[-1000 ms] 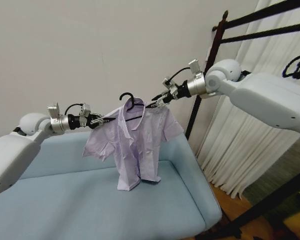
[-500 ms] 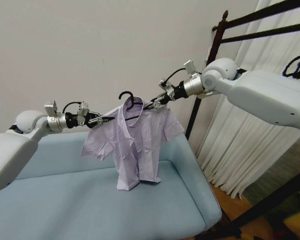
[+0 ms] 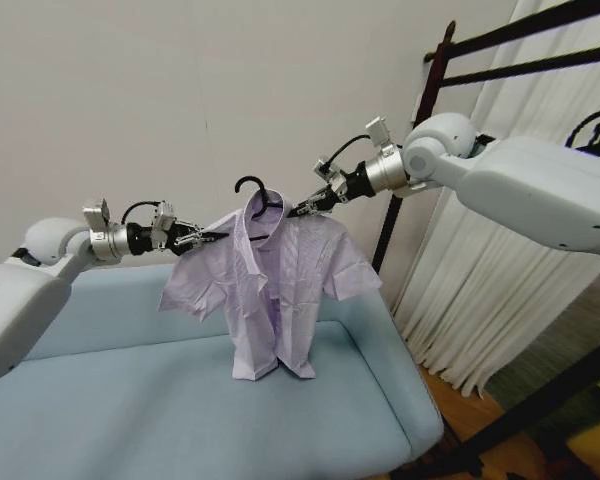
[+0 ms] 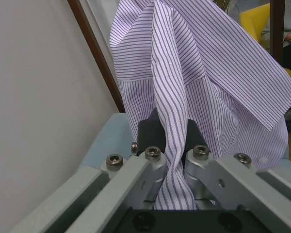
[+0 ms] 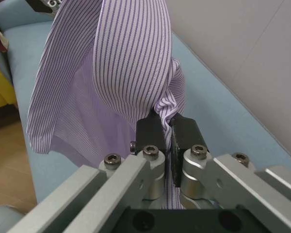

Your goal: Pick up the clothes from the sofa and hang them on the clothes hanger.

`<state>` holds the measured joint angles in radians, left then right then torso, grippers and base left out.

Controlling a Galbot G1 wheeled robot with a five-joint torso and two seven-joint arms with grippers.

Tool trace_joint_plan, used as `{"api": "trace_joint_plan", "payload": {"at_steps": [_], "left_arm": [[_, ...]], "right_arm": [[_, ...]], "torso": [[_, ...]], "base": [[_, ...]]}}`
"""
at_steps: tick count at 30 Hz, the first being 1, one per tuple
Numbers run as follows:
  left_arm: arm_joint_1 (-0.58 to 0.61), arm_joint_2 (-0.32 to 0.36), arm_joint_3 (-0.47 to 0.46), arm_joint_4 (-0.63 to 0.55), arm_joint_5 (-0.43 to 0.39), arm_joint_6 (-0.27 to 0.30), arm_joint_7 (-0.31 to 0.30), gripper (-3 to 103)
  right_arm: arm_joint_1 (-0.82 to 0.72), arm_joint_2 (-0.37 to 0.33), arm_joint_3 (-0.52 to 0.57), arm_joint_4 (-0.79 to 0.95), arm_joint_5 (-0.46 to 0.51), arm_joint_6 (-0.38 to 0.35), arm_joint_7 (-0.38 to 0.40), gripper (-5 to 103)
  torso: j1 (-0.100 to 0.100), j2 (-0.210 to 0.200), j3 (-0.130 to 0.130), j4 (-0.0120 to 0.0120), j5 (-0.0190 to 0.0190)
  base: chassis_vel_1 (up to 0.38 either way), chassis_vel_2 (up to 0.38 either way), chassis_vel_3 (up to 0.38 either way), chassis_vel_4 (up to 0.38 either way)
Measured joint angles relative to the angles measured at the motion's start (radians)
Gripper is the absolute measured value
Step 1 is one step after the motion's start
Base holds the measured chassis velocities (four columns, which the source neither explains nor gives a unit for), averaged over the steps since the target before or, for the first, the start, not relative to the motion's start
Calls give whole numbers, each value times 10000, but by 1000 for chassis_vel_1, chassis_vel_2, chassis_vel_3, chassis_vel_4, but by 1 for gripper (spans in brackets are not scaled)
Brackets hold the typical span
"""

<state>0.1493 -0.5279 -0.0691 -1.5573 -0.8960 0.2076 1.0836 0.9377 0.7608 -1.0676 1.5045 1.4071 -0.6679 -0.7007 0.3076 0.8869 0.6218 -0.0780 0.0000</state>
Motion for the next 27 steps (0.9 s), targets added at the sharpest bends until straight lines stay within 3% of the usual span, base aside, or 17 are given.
{"api": "trace_joint_plan", "payload": {"at_steps": [5, 19, 22, 26, 27], "left_arm": [[-18, 72, -44, -105, -62, 34, -392, 0], [22, 129, -73, -337, -288, 332, -1693, 54], [38, 126, -85, -342, -300, 361, -1834, 59], [135, 117, -152, -412, -463, 413, -2857, 81], [135, 117, -152, -412, -463, 413, -2857, 81]], "right_arm": [[-30, -35, 46, 120, 197, 39, 29, 2], [-689, -455, 899, 464, 668, 384, 426, 2], [-748, -485, 998, 485, 734, 403, 531, 2], [-1114, -685, 1494, 842, 1153, 640, 1492, 2], [-1114, -685, 1494, 842, 1153, 640, 1492, 2]], "torso": [[0, 0, 0, 1, -1], [0, 0, 0, 0, 0], [0, 0, 0, 0, 0], [0, 0, 0, 1, 1], [0, 0, 0, 1, 1]], "base": [[0, 0, 0, 0], [0, 0, 0, 0], [0, 0, 0, 0], [0, 0, 0, 0], [0, 0, 0, 0]]}}
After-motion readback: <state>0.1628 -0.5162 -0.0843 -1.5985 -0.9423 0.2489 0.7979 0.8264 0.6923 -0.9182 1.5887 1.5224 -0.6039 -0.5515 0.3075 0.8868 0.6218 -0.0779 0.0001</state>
